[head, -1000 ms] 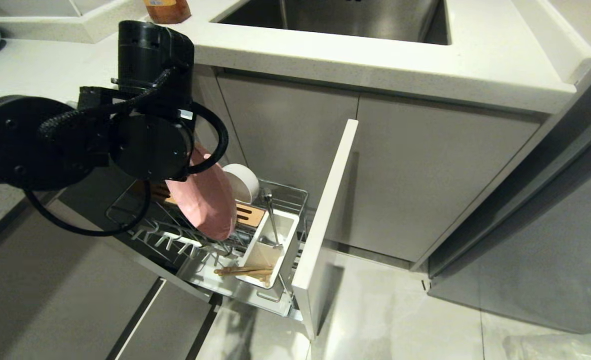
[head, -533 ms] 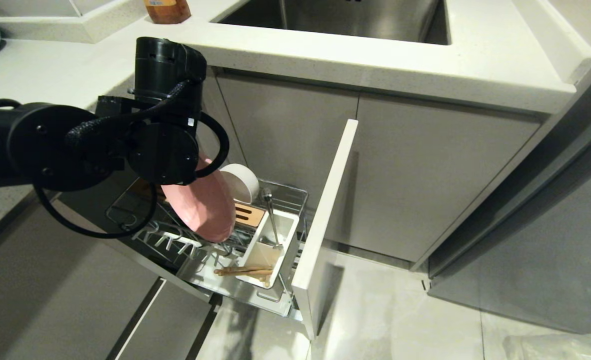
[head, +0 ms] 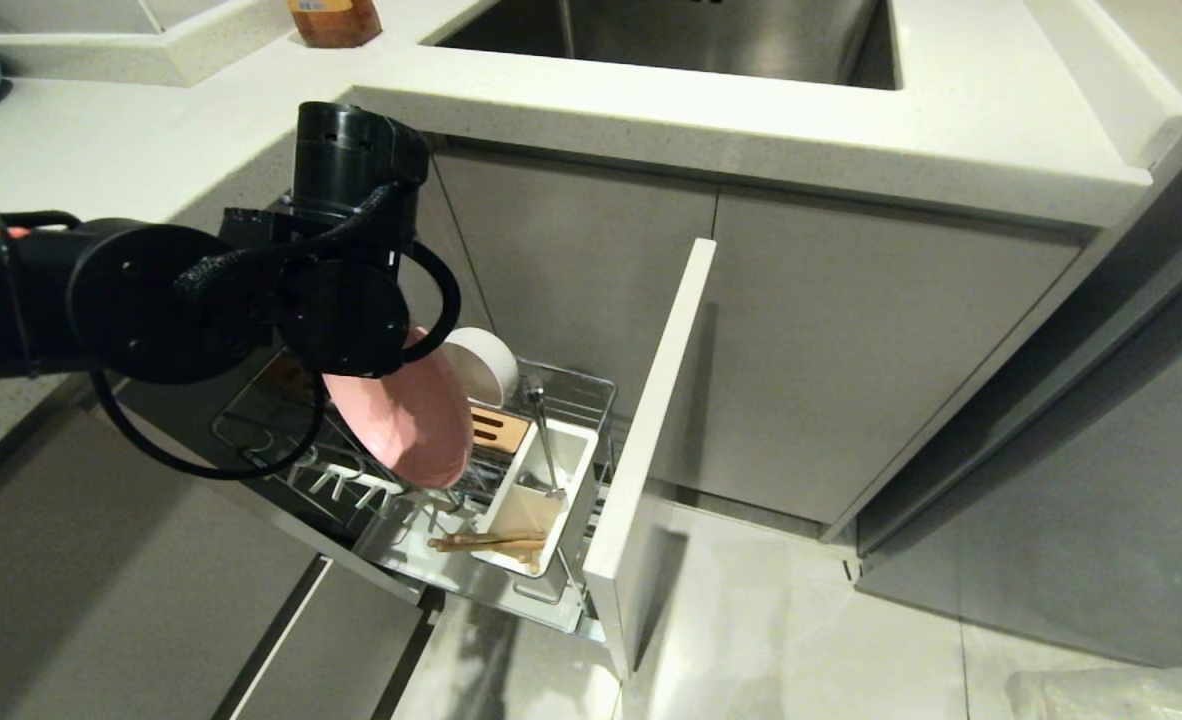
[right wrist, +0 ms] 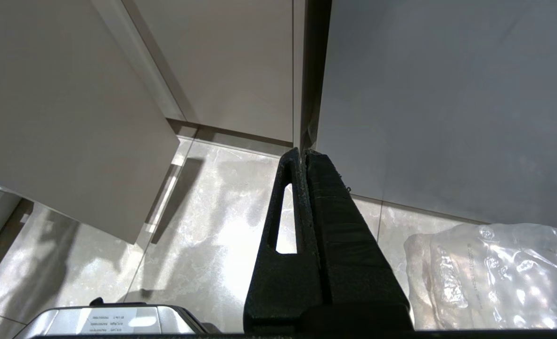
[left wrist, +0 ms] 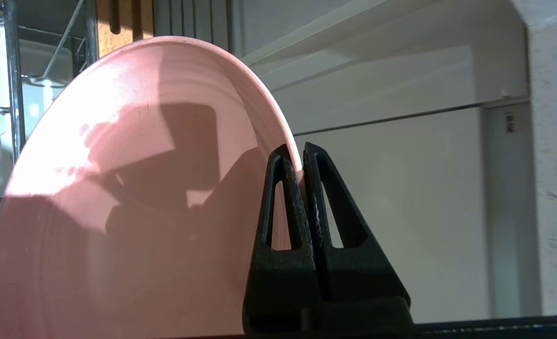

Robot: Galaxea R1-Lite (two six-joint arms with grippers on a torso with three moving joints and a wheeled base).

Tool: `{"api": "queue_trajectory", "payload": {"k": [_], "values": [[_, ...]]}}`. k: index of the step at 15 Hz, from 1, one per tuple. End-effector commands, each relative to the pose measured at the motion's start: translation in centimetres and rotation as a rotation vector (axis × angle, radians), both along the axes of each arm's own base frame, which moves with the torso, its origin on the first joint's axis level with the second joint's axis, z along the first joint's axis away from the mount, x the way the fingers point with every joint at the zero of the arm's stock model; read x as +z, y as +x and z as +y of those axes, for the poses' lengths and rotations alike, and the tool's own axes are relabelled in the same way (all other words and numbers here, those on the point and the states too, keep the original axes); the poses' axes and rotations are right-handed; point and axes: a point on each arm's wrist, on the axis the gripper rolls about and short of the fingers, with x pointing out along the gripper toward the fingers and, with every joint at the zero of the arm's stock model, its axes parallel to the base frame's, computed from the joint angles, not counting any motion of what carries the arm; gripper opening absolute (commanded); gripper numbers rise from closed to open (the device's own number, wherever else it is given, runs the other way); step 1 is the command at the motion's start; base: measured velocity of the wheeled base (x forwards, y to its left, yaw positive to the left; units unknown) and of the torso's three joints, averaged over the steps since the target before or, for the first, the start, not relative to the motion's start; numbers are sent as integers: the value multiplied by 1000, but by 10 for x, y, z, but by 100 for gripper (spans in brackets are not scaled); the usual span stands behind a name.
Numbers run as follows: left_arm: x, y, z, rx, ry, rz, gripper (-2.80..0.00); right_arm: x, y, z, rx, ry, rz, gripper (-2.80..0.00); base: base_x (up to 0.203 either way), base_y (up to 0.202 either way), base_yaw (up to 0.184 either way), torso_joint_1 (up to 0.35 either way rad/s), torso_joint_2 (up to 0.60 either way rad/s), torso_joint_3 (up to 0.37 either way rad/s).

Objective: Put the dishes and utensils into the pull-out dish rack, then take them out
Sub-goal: Pick up the plate and place it in the cupboard

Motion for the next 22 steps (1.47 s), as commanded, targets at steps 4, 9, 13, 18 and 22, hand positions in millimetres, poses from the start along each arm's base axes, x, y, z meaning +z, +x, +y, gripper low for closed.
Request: {"api": "queue_trajectory", "payload": {"k": [4,9,13,18,22], "values": [[-6,6,2,10,-5,13,-280,-1,0,0,1,0,2,-280,0,0,0,0,0,0],[-5,8,5,17,-20,4,-280,-1,0,0,1,0,2,-280,0,0,0,0,0,0],[11,7,4,7,-36,-38,-280,-1,0,0,1,0,2,-280,0,0,0,0,0,0],[3,7,1,-5,-35,-16,-280,-1,0,0,1,0,2,-280,0,0,0,0,0,0],[-3,9,4,-24,-75,-11,-280,-1,0,0,1,0,3,-280,0,0,0,0,0,0]]}}
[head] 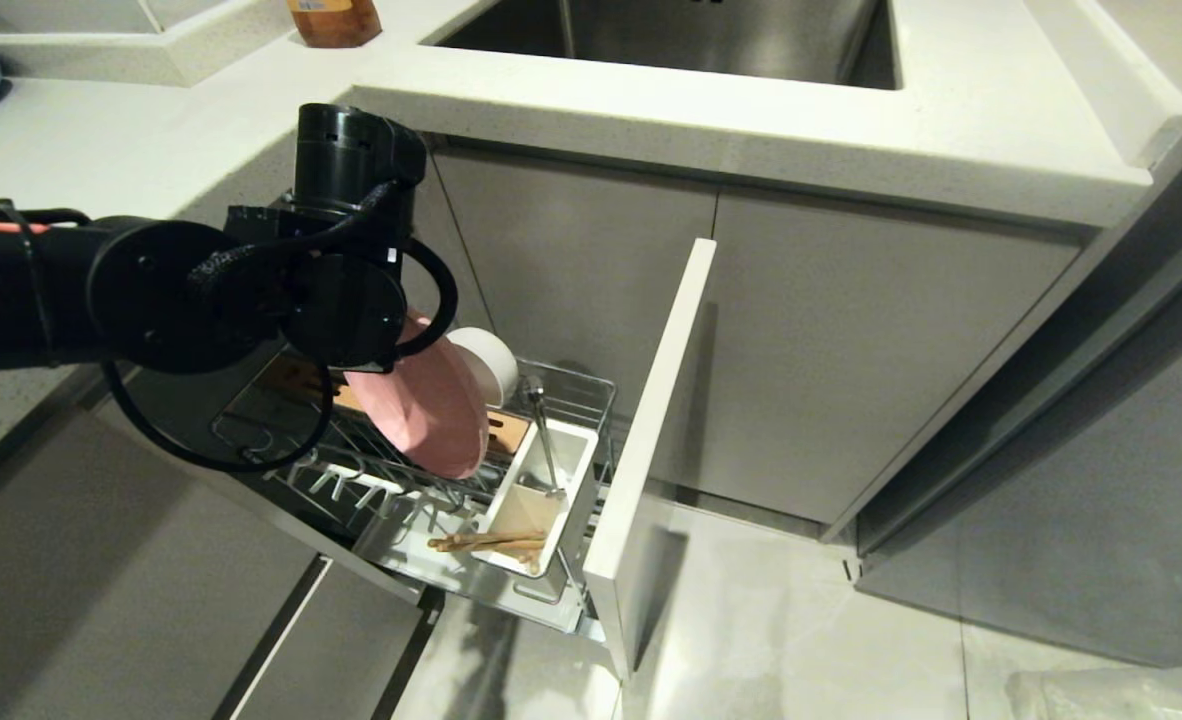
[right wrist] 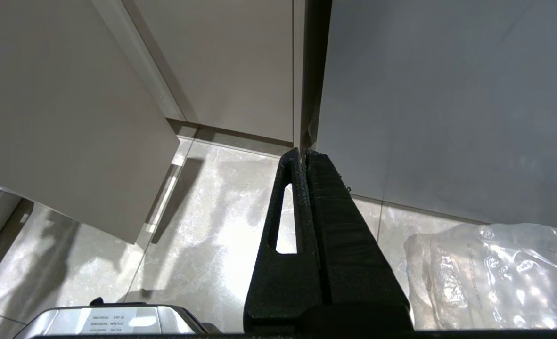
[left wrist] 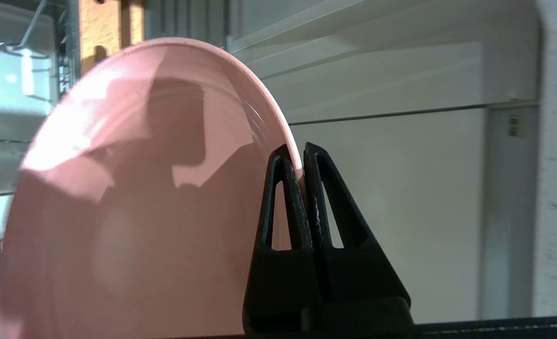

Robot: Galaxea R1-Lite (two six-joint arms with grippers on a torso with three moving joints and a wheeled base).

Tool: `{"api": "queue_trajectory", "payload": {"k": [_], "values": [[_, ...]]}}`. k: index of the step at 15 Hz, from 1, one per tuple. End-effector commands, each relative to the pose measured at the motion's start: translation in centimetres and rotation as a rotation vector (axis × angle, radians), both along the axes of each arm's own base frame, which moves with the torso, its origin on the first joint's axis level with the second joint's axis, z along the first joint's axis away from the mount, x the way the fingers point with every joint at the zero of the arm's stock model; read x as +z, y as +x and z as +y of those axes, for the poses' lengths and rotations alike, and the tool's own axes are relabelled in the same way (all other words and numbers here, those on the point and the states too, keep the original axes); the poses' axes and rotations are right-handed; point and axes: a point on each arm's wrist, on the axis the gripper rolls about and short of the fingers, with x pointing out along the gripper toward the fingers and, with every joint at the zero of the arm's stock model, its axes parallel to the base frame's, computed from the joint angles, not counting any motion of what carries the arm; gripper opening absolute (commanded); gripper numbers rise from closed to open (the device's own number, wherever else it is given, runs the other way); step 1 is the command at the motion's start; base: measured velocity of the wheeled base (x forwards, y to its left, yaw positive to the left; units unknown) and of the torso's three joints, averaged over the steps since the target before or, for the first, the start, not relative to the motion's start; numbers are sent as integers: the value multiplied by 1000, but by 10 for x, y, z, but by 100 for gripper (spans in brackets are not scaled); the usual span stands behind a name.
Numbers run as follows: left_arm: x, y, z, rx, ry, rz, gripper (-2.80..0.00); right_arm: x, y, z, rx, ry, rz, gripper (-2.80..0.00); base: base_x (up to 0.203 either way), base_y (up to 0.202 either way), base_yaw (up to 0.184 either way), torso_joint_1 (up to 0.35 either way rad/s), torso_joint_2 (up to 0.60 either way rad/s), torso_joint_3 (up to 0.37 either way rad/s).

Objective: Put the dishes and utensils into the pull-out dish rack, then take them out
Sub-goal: Pick up the plate and place it in the cupboard

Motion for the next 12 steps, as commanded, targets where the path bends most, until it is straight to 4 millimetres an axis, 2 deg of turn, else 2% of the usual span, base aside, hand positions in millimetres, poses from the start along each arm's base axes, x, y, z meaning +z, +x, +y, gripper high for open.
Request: {"api": "queue_trajectory", "payload": {"k": [1,12], "values": [[-5,1,1,5,-2,11,-280,-1,0,0,0,0,1,-280,0,0,0,0,0,0],[-24,14,9,41,19,66,-280,-1,0,0,1,0,3,-280,0,0,0,0,0,0]]}}
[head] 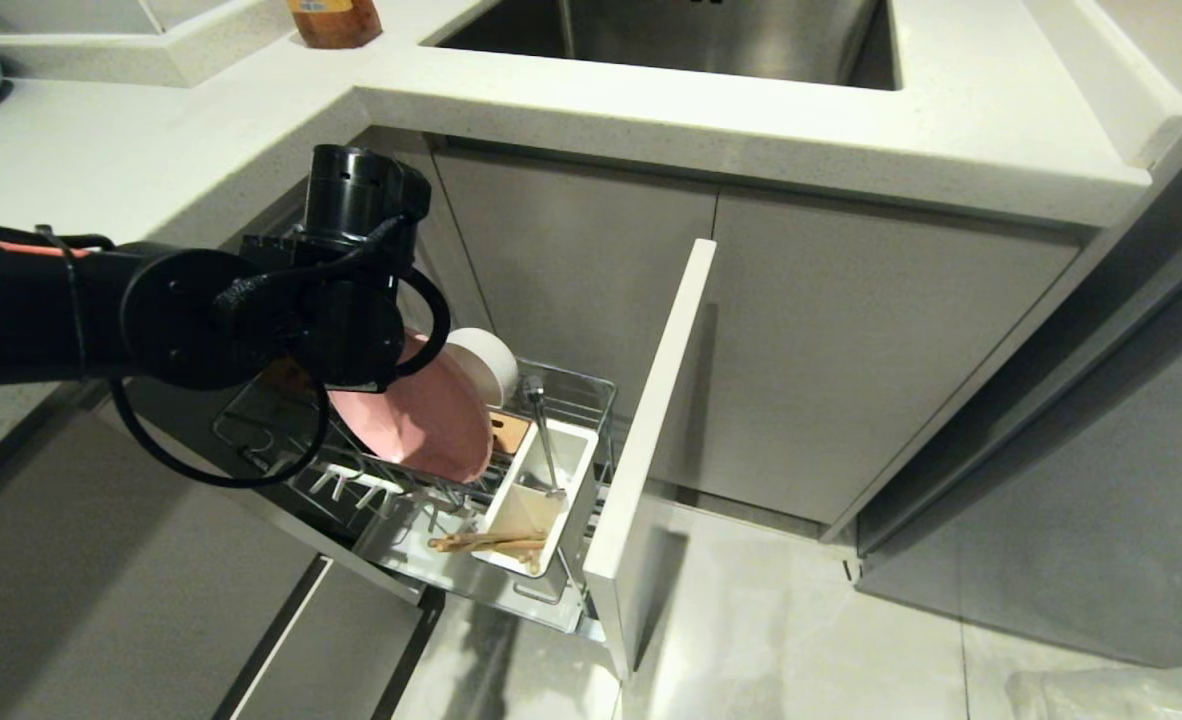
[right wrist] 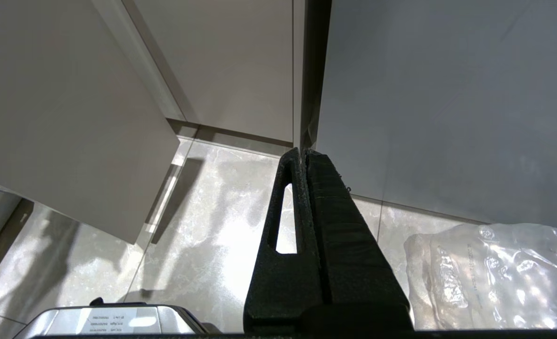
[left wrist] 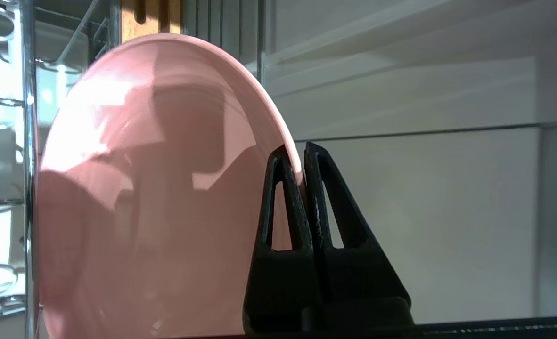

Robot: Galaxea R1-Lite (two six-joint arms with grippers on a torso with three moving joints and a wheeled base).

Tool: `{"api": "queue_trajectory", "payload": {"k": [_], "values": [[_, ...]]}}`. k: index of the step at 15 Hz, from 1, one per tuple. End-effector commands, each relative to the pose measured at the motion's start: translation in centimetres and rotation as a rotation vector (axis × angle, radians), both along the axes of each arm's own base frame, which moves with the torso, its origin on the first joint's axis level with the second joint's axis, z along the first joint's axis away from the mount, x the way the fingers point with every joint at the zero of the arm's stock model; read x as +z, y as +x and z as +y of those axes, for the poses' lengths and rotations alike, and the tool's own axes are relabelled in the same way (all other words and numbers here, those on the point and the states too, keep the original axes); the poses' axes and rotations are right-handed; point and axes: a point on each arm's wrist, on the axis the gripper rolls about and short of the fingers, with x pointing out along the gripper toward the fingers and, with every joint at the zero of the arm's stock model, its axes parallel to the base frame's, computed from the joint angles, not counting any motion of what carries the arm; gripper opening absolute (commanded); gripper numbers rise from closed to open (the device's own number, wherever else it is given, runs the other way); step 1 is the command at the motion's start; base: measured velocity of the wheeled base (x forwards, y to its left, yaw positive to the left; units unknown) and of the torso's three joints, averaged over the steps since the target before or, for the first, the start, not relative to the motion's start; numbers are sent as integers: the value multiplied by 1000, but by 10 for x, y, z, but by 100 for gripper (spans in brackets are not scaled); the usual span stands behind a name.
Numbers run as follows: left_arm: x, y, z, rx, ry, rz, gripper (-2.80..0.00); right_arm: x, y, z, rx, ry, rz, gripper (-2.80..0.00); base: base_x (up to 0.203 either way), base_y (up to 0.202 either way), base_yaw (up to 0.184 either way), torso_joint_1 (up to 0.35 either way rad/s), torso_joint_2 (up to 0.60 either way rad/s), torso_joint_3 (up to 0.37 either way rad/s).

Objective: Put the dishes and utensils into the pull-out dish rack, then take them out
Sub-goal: Pick up the plate and place it in the cupboard

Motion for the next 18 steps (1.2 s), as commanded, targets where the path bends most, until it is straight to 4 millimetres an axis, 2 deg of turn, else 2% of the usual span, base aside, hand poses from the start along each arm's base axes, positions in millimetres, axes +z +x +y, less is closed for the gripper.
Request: {"api": "queue_trajectory", "payload": {"k": [1,18], "values": [[-5,3,-1,8,2,11,-280,-1,0,0,1,0,2,-280,0,0,0,0,0,0],[-27,20,1,24,26,74,-280,0,0,0,0,0,1,-280,0,0,0,0,0,0]]}}
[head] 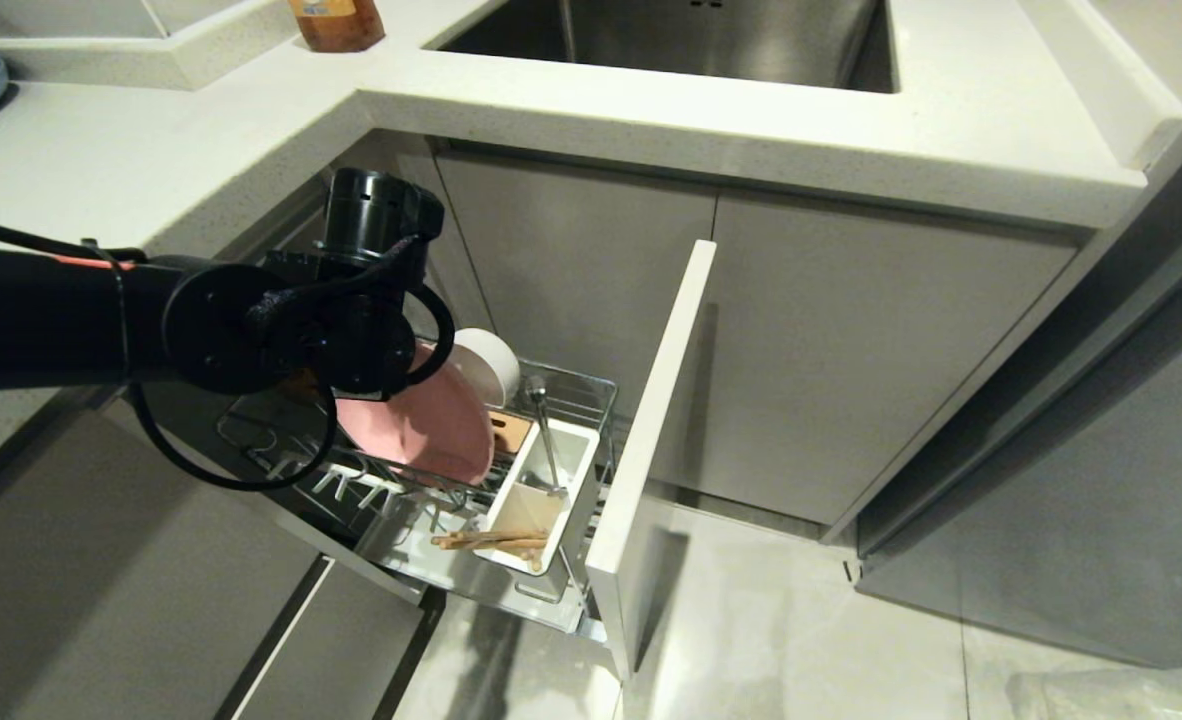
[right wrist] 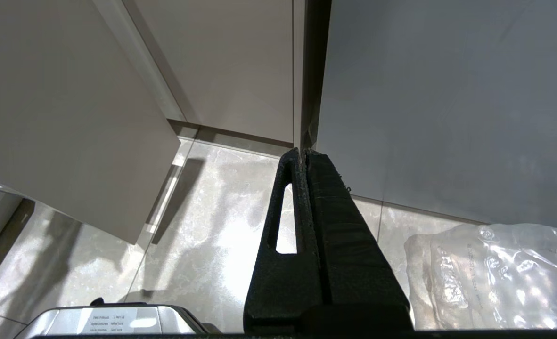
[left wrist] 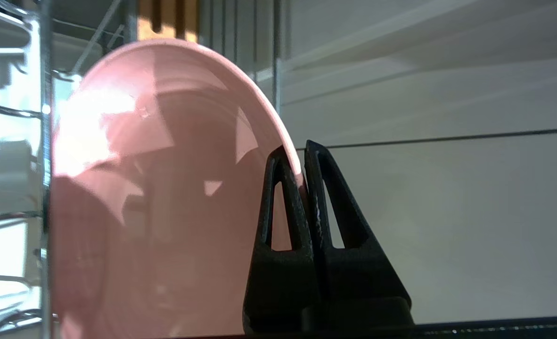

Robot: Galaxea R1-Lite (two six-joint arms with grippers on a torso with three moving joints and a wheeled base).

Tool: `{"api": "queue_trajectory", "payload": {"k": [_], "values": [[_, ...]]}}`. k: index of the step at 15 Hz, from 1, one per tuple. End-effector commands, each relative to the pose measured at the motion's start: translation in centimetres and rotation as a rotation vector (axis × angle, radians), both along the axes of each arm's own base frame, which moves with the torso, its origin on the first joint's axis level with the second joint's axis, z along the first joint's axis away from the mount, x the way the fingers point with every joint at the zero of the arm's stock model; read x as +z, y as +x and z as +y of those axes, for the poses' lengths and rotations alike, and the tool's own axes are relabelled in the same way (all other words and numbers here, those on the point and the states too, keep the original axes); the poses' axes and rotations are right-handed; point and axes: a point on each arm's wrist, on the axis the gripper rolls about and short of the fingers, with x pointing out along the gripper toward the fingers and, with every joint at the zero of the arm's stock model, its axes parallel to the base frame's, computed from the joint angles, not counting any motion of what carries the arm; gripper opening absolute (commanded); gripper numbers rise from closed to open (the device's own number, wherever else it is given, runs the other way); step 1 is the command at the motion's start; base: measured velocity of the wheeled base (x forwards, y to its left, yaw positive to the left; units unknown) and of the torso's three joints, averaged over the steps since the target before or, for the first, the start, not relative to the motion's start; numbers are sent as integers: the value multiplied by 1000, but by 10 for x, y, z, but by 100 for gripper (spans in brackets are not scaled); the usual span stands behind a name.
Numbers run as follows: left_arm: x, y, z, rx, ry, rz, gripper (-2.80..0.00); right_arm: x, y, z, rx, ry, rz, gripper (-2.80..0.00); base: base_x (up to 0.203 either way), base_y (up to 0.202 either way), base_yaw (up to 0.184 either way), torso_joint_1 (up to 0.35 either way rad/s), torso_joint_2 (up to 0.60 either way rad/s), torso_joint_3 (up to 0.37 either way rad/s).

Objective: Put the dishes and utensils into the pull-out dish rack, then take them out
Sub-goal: Pick up the plate and place it in the cupboard

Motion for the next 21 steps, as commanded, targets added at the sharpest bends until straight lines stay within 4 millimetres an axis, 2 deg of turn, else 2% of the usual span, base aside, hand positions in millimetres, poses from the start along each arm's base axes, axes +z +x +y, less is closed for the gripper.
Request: {"api": "queue_trajectory", "payload": {"k": [1,9,21], "values": [[-6,4,1,13,4,15,-280,-1,0,0,1,0,2,-280,0,0,0,0,0,0],[-1,6,10,35,0,5,-280,-1,0,0,1,0,1,-280,0,0,0,0,0,0],[-8,3,10,35,17,49,-280,-1,0,0,0,0,3,-280,0,0,0,0,0,0]]}}
